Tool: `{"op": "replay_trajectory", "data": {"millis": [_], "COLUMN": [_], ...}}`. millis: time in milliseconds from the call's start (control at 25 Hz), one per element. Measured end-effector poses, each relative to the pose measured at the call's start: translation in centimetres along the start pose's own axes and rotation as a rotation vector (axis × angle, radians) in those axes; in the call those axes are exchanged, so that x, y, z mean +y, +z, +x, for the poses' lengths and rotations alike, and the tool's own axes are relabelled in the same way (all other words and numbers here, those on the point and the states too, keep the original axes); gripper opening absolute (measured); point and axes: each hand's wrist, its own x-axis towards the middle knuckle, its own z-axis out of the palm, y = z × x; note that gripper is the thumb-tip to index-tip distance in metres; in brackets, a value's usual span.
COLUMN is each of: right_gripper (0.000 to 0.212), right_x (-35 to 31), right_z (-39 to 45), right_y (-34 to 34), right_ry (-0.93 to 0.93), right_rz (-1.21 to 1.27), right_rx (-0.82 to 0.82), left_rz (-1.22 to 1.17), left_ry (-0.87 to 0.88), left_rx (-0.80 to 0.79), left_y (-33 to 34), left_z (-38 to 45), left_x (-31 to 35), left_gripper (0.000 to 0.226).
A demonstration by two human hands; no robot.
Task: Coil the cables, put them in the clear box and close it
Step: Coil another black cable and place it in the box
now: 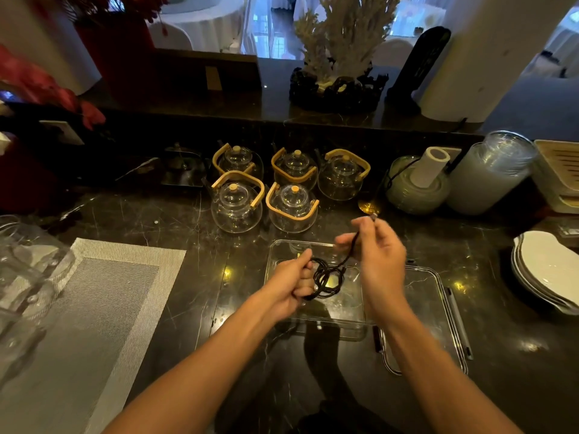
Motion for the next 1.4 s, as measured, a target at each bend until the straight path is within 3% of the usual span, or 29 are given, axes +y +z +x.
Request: {"op": "replay_trajectory", "data": {"millis": [80,200,320,400,560,680,800,920,1040,1160,1240,1400], "right_gripper": [0.028,0.031,0.017,0.017,0.014,0.028,0.011,0.004,0.009,0.001,0.009,0.018], "right_x": [-0.5,1.5,3.6,4.3,4.7,5.1,4.9,5.0,5.2,5.0,4.6,3.2], "right_z": [0.7,1.6,1.5,0.9,0.1,-0.2,-0.7,-1.2,-1.7,-1.6,-1.0,0.7], "right_y": [-1.3,-2.6,-2.7,-2.8,-2.7,-2.3,-1.2,0.3,0.4,0.0,-0.3,-1.1], "right_ry": [0.111,0.383,0.673,0.715,0.680,0.638,0.474,0.231,0.050,-0.123,-0.116,0.220], "right_rz": [0.122,0.133,0.062,0.031,0.201,0.299,0.015,-0.388,-0.431,-0.471,-0.388,0.030], "right_rx": [-0.012,-0.036,-0.238,-0.410,-0.482,-0.473,-0.460,-0.288,-0.145,-0.159,-0.142,-0.064], "left_rz": [-0.111,-0.030,0.120,0.159,0.209,0.275,0.291,0.297,0.316,0.295,0.301,0.155], "left_ry": [-0.047,-0.010,0.079,0.105,0.176,0.211,0.191,0.151,0.118,0.093,0.060,-0.010], "left_rx": [-0.075,-0.134,-0.151,-0.151,-0.039,0.040,0.074,0.067,0.055,0.042,0.039,-0.054], "left_y": [-0.4,0.1,0.9,1.4,1.3,1.1,1.2,1.3,1.3,1.0,0.5,-0.3], "left_z": [0.0,-0.5,-0.8,-0.9,-0.5,-0.1,0.0,0.2,0.1,-0.1,0.0,-0.2], "left_x": [0.6,1.3,1.5,1.5,1.6,1.1,0.5,0.3,0.4,0.4,0.0,-0.4], "left_gripper": [0.034,0.035,0.033,0.032,0.034,0.034,0.031,0.032,0.034,0.033,0.032,0.032]}}
